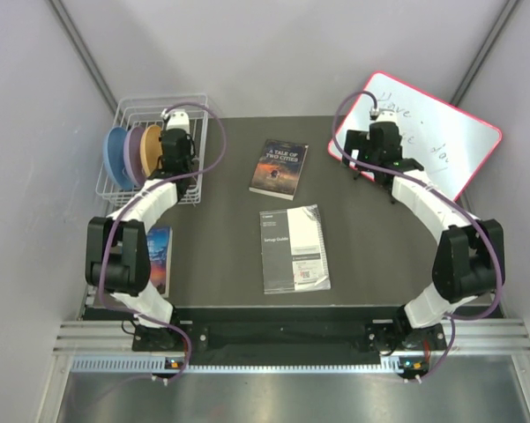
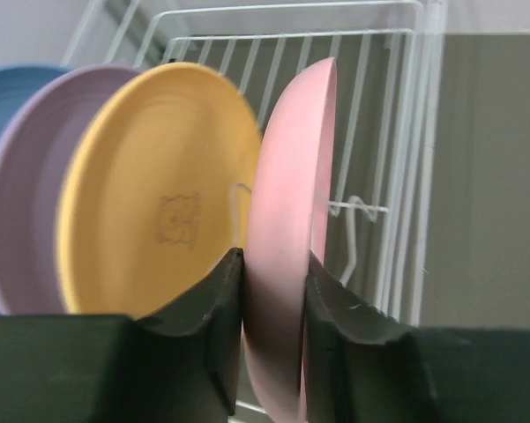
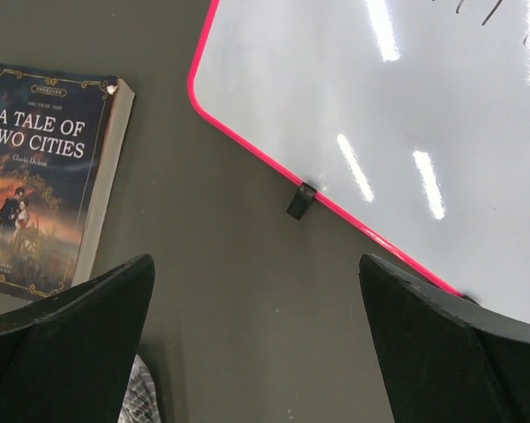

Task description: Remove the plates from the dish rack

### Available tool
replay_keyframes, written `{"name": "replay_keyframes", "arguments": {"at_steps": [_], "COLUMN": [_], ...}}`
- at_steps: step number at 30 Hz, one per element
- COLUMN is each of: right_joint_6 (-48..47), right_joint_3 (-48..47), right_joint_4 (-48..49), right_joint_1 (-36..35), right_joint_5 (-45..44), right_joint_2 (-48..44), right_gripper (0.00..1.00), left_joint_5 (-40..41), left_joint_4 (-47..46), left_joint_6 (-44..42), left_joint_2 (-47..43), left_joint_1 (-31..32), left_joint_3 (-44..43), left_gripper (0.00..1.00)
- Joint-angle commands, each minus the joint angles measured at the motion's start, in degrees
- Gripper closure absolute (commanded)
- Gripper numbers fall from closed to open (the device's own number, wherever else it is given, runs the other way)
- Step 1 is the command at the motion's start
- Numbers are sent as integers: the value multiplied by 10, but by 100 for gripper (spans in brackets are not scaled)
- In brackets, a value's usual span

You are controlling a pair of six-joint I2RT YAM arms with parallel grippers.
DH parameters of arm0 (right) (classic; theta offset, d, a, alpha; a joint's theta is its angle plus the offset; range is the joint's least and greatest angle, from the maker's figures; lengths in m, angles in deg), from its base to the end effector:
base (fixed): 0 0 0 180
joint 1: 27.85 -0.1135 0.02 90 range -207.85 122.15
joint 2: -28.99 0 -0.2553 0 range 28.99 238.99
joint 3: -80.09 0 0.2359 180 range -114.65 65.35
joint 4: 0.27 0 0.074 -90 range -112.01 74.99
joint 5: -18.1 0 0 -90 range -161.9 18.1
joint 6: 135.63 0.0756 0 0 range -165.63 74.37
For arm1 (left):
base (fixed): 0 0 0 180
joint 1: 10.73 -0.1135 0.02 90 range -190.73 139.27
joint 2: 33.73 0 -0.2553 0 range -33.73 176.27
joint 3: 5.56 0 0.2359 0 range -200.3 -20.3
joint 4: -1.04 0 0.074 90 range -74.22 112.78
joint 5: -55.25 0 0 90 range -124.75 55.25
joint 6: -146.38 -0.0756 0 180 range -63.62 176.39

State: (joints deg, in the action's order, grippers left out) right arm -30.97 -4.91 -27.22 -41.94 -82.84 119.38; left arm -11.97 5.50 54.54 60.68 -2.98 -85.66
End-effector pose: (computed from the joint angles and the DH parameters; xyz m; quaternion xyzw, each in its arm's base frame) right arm 0.3738 0.0790 0.2673 0.0503 0.8718 0.0383 0.4857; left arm 0.4045 -0.0255 0.2635 -0.0480 0.8038 0.1309 0.5784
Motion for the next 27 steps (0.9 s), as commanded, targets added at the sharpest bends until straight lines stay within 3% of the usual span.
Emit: {"name": "replay_keyframes", "arguments": {"at_steps": [1, 2, 5, 9, 16, 20, 22, 23, 25, 27], "right_joint_6": [8, 8, 10, 12, 23, 31, 36, 41, 50, 65], "right_joint_3": [-25, -25, -28, -30, -24, -15, -1, 6, 34, 63], "right_joint_4": [5, 5, 3, 0, -4, -1, 14, 21, 45, 86], "right_joint_1": [5, 4, 5, 5, 4, 4, 3, 3, 5, 3], "right_joint_5": [2, 5, 7, 12, 25, 49, 70, 78, 107, 148], "right_joint_2": [6, 7, 9, 11, -3, -17, -29, -45, -74, -94], "right_gripper": [0, 0, 0, 0, 0, 0, 0, 0, 1, 0], "left_joint_5": [52, 57, 88, 156, 318, 369, 355, 343, 259, 128], "left_joint_4": [-32, -36, -63, -122, -375, -436, -395, -288, -139, 19], "left_joint_6": [-26, -30, -55, -107, -324, -392, -363, -334, -189, -67], "left_joint_2": [-5, -7, -18, -34, -36, -35, -61, -73, -110, -128], "left_joint_1": [9, 12, 30, 65, 119, 125, 127, 128, 129, 130], "left_joint_3": [-6, -6, 1, 12, 28, 16, 9, -9, -48, -99], "left_gripper": [88, 94, 100, 100, 100, 100, 100, 100, 100, 100]}}
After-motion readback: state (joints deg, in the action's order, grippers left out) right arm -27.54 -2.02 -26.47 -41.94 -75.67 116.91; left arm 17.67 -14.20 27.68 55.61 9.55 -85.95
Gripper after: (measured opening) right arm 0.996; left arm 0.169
